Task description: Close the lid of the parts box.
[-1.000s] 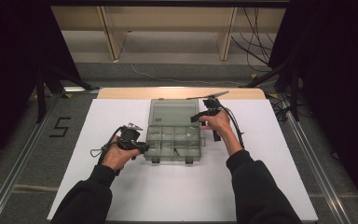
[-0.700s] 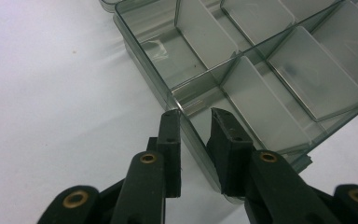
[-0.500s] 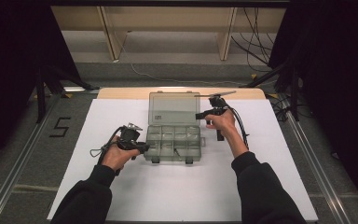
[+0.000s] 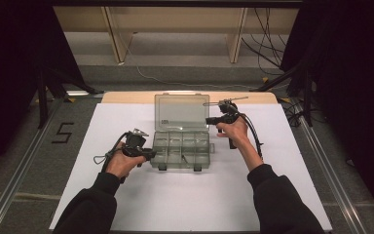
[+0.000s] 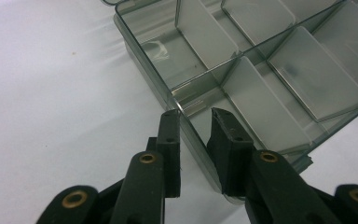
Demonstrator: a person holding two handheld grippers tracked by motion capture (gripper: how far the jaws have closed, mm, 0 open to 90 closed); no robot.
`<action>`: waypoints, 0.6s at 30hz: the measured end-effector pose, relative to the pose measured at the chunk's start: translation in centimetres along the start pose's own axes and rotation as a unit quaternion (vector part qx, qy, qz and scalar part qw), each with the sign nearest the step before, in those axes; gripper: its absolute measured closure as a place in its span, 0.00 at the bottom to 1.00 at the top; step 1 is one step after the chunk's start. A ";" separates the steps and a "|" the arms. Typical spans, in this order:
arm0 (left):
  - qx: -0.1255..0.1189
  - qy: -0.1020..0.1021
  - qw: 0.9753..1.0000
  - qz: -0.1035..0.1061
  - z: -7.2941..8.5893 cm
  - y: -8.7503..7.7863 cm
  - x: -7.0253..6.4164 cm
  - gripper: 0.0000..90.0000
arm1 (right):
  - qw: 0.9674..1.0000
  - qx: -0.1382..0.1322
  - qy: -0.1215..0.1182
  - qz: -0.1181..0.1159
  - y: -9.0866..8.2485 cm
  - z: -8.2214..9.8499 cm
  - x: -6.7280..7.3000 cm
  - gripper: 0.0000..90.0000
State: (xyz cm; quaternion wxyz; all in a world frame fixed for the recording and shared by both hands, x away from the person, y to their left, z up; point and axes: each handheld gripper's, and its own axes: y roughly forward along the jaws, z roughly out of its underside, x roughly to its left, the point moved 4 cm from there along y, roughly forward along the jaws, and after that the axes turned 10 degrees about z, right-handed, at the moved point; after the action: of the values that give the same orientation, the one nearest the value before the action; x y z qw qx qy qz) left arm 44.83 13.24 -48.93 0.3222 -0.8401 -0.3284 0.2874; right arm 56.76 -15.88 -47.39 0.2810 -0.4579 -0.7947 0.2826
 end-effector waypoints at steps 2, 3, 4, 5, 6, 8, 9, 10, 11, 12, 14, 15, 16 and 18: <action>0.005 0.008 1.000 0.002 0.0 -0.1 0.0 0.81 | 1.000 -0.012 -0.013 -0.001 -0.1 0.2 0.0 0.92; 0.002 0.007 1.000 0.000 0.0 0.0 0.0 0.81 | 1.000 -0.020 -0.018 0.003 -0.3 0.3 0.1 0.92; 0.001 0.006 1.000 0.000 0.0 0.0 -0.1 0.81 | 0.999 -0.027 -0.023 0.003 -0.3 0.4 0.2 0.92; -0.001 0.007 1.000 -0.002 0.0 0.0 -0.1 0.81 | 0.999 -0.027 -0.022 0.005 -0.4 0.6 0.3 0.92; -0.004 0.006 1.000 -0.004 0.0 0.0 -0.1 0.81 | 0.999 -0.032 -0.033 0.005 -0.5 0.7 0.3 0.92; 0.001 0.010 1.000 -0.001 0.0 -0.1 0.0 0.81 | 0.998 -0.046 -0.042 0.006 -0.5 0.9 0.3 0.92; 0.002 0.011 1.000 0.000 0.0 0.0 0.0 0.81 | 0.998 -0.049 -0.048 0.007 -0.5 1.0 0.3 0.92; 0.000 0.010 1.000 0.000 0.0 0.0 0.0 0.80 | 0.998 -0.053 -0.045 0.007 -0.5 1.1 0.4 0.92; 0.001 0.011 1.000 0.000 0.0 0.0 0.0 0.80 | 0.996 -0.065 -0.056 0.005 -0.5 1.1 0.3 0.92; 0.001 0.011 1.000 0.000 0.0 -0.1 0.0 0.80 | 0.996 -0.069 -0.055 0.006 -0.4 1.1 0.4 0.92; -0.003 0.007 1.000 0.001 0.0 0.0 0.0 0.80 | 0.995 -0.079 -0.066 0.008 -0.5 1.3 0.4 0.92; -0.003 0.008 1.000 0.000 0.0 0.0 0.0 0.80 | 0.994 -0.083 -0.070 0.008 -0.6 1.4 0.5 0.92; -0.003 0.010 1.000 0.002 0.0 0.0 0.0 0.80 | 0.993 -0.087 -0.076 0.007 -0.6 1.4 0.5 0.92; -0.002 0.011 1.000 0.002 0.0 0.0 0.0 0.80 | 0.992 -0.093 -0.080 0.010 -0.7 1.6 0.6 0.92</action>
State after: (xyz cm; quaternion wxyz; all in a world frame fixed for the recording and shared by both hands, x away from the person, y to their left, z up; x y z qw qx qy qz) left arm 44.80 13.27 -48.91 0.3233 -0.8446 -0.3240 0.2778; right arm 55.00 -15.96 -47.84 0.1701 -0.4657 -0.8328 0.2462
